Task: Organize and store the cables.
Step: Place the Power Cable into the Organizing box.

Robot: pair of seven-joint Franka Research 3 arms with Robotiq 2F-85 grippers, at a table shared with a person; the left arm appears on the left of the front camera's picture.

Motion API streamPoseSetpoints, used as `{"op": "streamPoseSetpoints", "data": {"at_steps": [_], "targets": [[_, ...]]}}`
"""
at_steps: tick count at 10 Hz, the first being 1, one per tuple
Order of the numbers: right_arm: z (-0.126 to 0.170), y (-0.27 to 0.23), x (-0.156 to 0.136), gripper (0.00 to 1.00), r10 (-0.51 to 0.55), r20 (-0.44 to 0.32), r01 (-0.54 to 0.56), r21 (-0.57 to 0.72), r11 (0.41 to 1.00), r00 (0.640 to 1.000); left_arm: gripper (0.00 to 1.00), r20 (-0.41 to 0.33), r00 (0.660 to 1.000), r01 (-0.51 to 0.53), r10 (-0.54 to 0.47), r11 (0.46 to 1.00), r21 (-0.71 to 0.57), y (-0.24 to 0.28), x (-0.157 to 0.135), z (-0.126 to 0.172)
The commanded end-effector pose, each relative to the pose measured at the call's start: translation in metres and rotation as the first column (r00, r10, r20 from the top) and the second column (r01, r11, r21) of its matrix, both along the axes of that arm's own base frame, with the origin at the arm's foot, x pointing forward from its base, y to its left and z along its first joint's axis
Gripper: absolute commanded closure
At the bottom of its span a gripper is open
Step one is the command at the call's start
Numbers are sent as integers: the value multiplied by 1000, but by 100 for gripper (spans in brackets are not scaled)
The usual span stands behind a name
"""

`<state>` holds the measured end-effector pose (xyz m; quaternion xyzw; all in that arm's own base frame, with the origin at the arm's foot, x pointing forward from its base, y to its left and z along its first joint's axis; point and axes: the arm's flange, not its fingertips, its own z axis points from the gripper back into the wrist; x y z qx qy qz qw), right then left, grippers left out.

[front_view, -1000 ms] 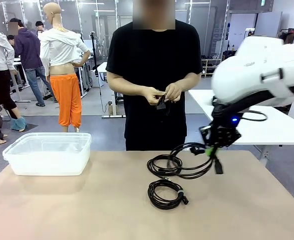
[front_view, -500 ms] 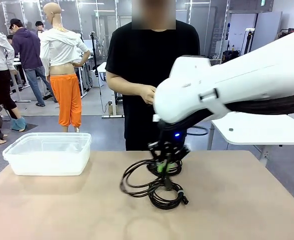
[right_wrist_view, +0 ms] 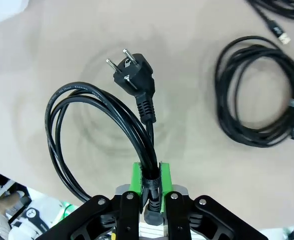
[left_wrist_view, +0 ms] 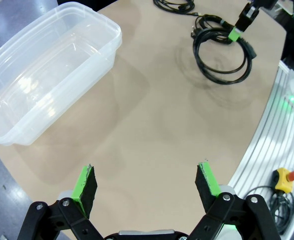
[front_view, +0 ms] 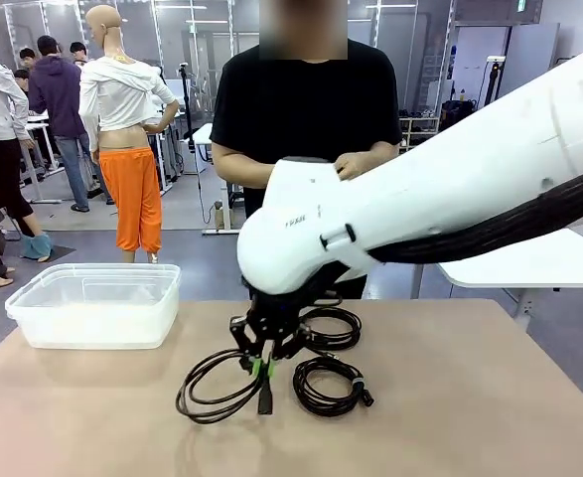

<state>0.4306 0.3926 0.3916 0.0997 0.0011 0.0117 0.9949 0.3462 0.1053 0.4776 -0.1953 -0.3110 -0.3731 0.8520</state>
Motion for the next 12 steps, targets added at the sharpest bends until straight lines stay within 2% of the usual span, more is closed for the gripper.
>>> {"op": "streamPoseSetpoints", "data": {"at_steps": [1,3,5,6,9,10,12], "targets": [[-27,19,7,82,-55,25,55,-17,998,998,0,6,1000,6,-6,1000,-14,1,0,0],[-54,24,5,82,-82,-3,82,-14,997,997,0,6,1000,6,-6,1000,-14,1,0,0],[-59,19,0,82,-71,-6,71,-14,997,997,0,6,1000,6,-6,1000,-14,1,0,0],[-57,18,-2,66,-63,-13,63,-20,998,998,0,6,1000,6,-6,1000,-14,1,0,0],[-48,6,-7,5,-51,-18,50,-20,999,999,0,6,1000,6,-6,1000,-14,1,0,0],[-41,0,-7,0,-49,2,49,-18,999,999,0,6,1000,6,-6,1000,-14,1,0,0],[-21,-23,-9,0,-47,31,47,-17,999,998,0,6,1000,6,-6,1000,-14,1,0,0]]}}
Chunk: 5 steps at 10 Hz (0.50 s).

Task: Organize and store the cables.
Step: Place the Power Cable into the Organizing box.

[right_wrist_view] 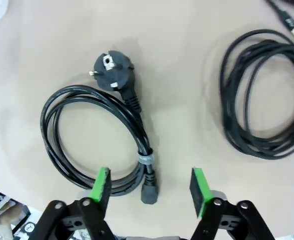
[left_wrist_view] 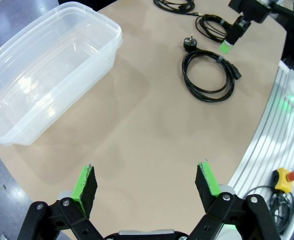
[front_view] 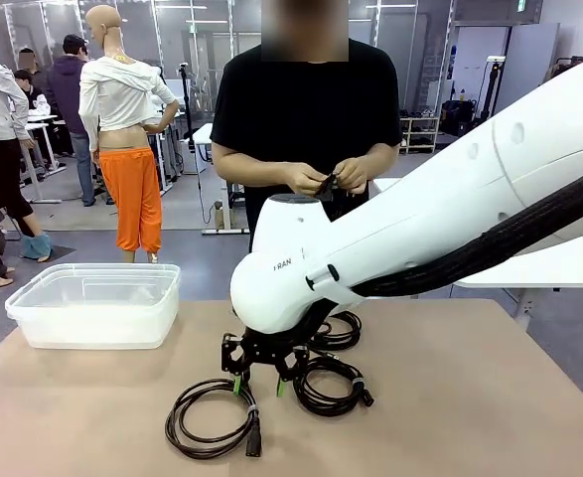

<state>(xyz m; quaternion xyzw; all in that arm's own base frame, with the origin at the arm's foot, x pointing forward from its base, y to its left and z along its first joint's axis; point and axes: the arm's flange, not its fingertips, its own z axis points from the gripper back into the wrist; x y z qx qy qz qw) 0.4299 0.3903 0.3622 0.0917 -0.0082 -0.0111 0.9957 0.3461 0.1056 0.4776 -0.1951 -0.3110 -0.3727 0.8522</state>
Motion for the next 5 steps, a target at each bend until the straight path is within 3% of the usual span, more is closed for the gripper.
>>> {"op": "streamPoseSetpoints", "data": {"at_steps": [1,2,5], "targets": [[23,-42,-8,5,18,43,-18,2,1000,999,0,6,1000,7,-7,1000,-14,1,0,0],[39,-72,-11,26,39,68,-36,-43,998,997,0,6,1000,7,-7,1000,-14,1,0,0],[81,-169,-23,26,85,141,-81,-33,996,986,0,6,1000,7,-7,1000,-14,1,0,0]]}}
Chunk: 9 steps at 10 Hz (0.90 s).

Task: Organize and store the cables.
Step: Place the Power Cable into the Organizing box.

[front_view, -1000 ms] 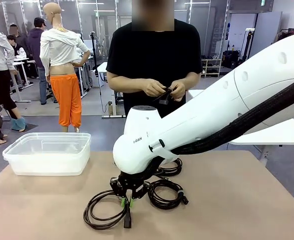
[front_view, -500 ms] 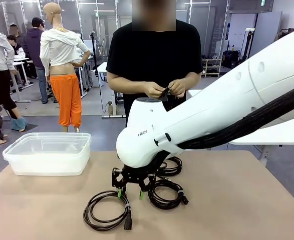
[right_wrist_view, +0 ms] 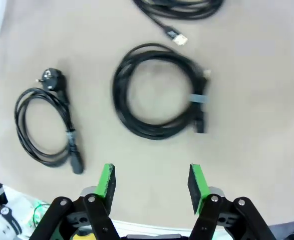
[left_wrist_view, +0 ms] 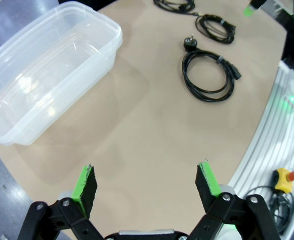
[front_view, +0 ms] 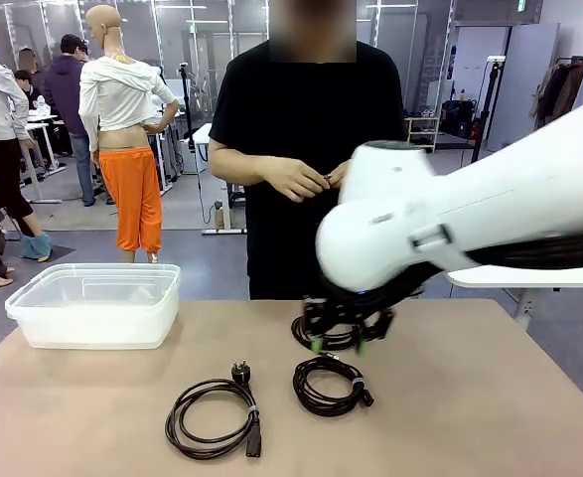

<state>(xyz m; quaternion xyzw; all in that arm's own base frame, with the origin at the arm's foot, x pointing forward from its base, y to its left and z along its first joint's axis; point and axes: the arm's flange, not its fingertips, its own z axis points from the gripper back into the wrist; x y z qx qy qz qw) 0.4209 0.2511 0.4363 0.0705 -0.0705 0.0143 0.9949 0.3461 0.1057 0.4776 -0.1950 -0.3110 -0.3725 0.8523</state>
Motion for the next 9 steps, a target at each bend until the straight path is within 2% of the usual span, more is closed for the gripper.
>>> {"op": "streamPoseSetpoints", "data": {"at_steps": [1,2,4,5,6,9], "targets": [[16,-69,-20,26,137,25,-137,21,990,990,0,6,1000,7,-7,1000,-15,1,0,0],[17,-108,-22,26,186,54,-186,-1,983,981,0,6,1000,7,-7,1000,-15,1,0,0],[22,-181,-28,26,272,167,-279,19,960,948,0,6,1000,7,-7,1000,-15,1,0,0],[26,-220,-34,26,285,226,-311,86,946,931,0,6,1000,7,-7,1000,-15,1,0,0],[26,-256,-37,26,260,231,-297,142,944,938,0,6,1000,7,-7,1000,-15,1,0,0],[25,-344,-43,26,390,357,-470,171,866,849,0,6,1000,7,-7,1000,-15,1,0,0]]}}
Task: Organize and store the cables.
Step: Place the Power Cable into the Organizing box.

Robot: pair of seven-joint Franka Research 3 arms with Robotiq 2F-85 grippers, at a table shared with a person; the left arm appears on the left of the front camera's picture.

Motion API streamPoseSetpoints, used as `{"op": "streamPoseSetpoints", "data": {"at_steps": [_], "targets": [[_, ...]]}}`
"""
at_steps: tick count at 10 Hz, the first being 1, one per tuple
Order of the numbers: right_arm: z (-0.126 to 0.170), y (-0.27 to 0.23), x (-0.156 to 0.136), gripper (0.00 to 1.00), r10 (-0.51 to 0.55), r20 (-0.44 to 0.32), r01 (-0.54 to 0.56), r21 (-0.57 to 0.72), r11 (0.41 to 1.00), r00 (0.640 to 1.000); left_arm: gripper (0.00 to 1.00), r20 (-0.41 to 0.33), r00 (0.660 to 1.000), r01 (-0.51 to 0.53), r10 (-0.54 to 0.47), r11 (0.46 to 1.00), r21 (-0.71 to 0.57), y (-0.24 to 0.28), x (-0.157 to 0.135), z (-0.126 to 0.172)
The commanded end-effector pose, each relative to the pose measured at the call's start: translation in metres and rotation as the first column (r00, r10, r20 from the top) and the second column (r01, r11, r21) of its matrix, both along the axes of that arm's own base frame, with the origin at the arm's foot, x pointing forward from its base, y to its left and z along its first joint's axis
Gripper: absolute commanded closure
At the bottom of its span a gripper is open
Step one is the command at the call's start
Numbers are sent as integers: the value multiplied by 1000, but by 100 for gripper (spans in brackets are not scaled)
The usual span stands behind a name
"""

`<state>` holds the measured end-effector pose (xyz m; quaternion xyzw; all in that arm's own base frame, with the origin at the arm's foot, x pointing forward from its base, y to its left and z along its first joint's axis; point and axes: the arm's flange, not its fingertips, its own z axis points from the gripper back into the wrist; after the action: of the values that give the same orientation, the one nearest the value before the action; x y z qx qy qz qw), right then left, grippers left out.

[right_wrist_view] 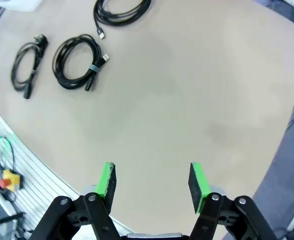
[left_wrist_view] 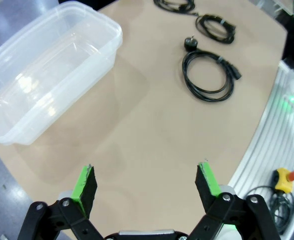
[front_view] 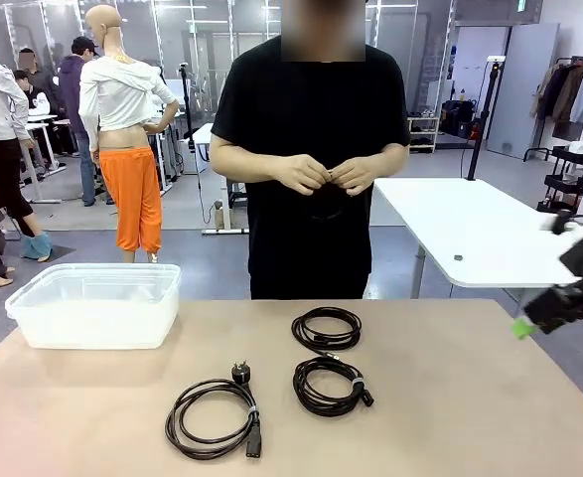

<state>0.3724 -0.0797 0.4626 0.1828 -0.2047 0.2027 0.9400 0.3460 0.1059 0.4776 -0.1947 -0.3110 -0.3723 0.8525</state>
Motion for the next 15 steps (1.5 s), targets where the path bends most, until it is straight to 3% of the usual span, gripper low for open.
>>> {"op": "streamPoseSetpoints", "data": {"at_steps": [1,2,6,8,9,15], "targets": [[-2,-25,6,26,82,44,-83,28,996,996,0,6,1000,8,-8,1000,-15,1,0,0],[-4,-36,5,0,108,48,-109,8,994,993,0,6,1000,8,-8,1000,-15,1,0,0],[-2,-68,-14,0,156,91,-152,-42,987,984,0,6,1000,8,-8,1000,-15,1,0,0],[-14,-61,-13,0,182,70,-182,-15,983,981,0,6,1000,8,-8,1000,-15,1,0,0],[-3,-68,-14,0,135,79,-132,-37,991,988,0,6,1000,8,-8,1000,-15,1,0,0],[-3,-68,-14,0,135,79,-132,-37,991,988,0,0,1000,0,0,1000,0,0,0,0]]}}
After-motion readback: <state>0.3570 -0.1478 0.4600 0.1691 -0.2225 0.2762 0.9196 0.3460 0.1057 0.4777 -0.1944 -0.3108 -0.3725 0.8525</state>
